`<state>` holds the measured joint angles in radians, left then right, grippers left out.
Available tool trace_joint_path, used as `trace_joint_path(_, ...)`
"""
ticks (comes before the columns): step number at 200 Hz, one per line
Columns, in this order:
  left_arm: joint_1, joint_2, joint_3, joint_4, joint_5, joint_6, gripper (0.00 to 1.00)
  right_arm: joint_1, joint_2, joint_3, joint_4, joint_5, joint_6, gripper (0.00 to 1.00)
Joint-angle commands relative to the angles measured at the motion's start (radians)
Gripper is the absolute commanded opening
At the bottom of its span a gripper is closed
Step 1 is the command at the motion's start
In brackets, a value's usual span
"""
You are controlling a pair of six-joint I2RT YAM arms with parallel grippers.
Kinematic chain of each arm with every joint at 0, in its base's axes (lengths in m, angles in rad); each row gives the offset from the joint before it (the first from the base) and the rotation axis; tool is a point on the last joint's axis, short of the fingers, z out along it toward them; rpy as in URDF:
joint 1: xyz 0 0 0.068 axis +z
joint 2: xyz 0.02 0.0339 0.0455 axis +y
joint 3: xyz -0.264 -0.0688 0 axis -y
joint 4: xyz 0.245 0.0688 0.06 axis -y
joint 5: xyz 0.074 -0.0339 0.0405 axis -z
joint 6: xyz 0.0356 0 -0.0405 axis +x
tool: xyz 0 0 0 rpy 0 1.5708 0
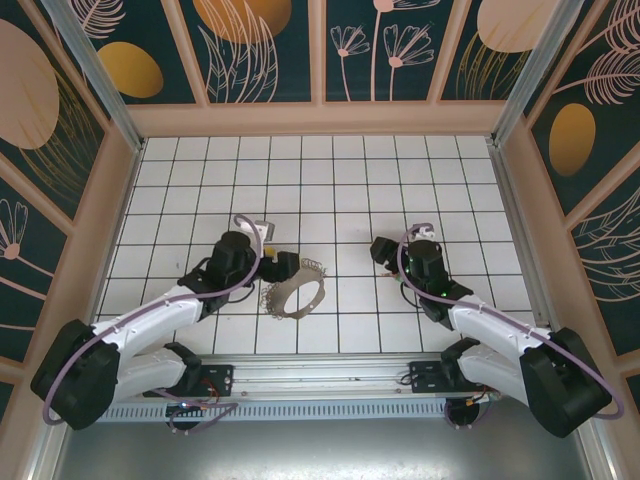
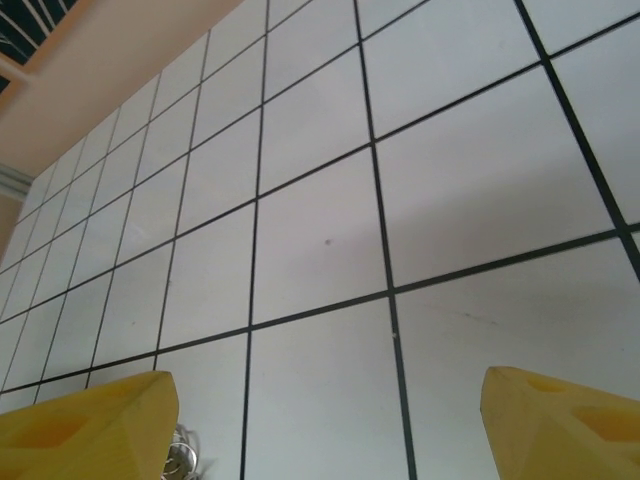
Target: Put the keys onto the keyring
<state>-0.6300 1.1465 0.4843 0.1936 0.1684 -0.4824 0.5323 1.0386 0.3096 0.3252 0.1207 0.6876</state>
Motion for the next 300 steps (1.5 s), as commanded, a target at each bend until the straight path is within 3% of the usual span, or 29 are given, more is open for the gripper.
trace_joint_path(1, -0.067, 0.037, 0.008, -0.050, -0.098, 0.042, 0.76, 0.009, -0.020, -0.024, -0.004, 0.055, 0.029, 0.80)
trace_joint_path(47, -0.189, 0.217, 0.111, -0.087, -0.167, 0.054, 0.62, 0.009, -0.002, 0.008, -0.014, 0.058, 0.011, 0.82)
trace_joint_path(76, -0.273, 0.343, 0.212, -0.151, -0.274, 0.063, 0.53, 0.006, 0.007, 0.058, -0.069, 0.074, 0.007, 0.83)
trace_joint_path(121, -0.334, 0.491, 0.350, -0.250, -0.354, 0.058, 0.38, -0.012, 0.048, 0.092, -0.052, -0.024, -0.001, 0.84)
trace_joint_path(223, -0.339, 0.525, 0.331, -0.207, -0.354, 0.048, 0.28, -0.023, 0.089, 0.094, -0.017, -0.039, 0.012, 0.84)
trace_joint_path(300, -0.339, 0.562, 0.356, -0.195, -0.356, 0.066, 0.26, -0.024, 0.093, 0.088, -0.011, -0.042, 0.010, 0.84)
